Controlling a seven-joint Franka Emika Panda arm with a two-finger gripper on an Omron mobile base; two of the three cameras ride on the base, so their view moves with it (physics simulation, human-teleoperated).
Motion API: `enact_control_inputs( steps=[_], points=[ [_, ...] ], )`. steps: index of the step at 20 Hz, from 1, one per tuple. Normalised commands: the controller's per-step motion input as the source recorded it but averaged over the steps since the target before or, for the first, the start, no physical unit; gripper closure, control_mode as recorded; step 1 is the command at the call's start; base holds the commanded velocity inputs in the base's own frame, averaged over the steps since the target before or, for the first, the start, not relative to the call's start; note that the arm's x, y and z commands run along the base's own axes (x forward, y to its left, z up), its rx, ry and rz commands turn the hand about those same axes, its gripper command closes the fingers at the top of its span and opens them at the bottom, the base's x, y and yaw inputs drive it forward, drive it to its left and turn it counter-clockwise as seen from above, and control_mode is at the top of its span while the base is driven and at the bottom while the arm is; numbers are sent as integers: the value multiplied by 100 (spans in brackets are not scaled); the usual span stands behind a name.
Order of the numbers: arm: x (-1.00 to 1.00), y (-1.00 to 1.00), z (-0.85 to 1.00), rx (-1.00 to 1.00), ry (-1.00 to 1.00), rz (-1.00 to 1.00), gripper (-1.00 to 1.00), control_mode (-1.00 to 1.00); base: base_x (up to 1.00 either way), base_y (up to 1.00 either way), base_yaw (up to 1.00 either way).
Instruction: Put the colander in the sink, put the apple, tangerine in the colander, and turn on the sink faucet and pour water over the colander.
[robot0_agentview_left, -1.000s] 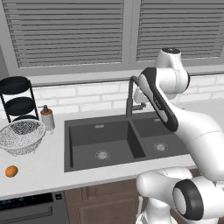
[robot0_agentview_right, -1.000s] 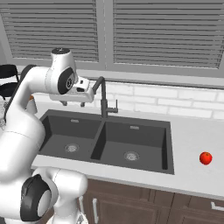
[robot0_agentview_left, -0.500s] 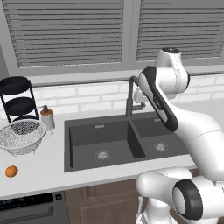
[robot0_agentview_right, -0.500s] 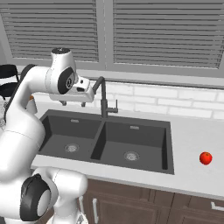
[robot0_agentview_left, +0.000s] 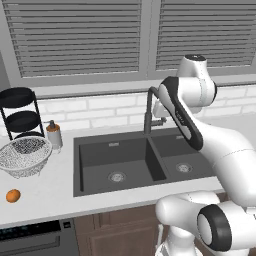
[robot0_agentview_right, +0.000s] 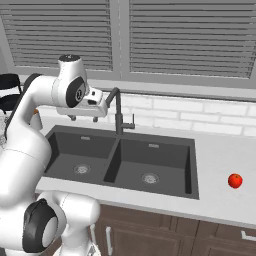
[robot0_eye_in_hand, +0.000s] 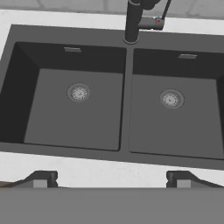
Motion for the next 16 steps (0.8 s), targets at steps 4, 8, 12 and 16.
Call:
enact_control_inputs(
  steps=[4, 8, 12, 16],
  points=[
    [0, 0, 0, 0, 0, 0, -100, -100, 0, 0, 0],
    [0, 0, 0, 0, 0, 0, -100, -100, 0, 0, 0],
    [0, 0, 0, 0, 0, 0, -100, -100, 0, 0, 0],
    [0, 0, 0, 0, 0, 0, -100, -100, 0, 0, 0]
  ],
)
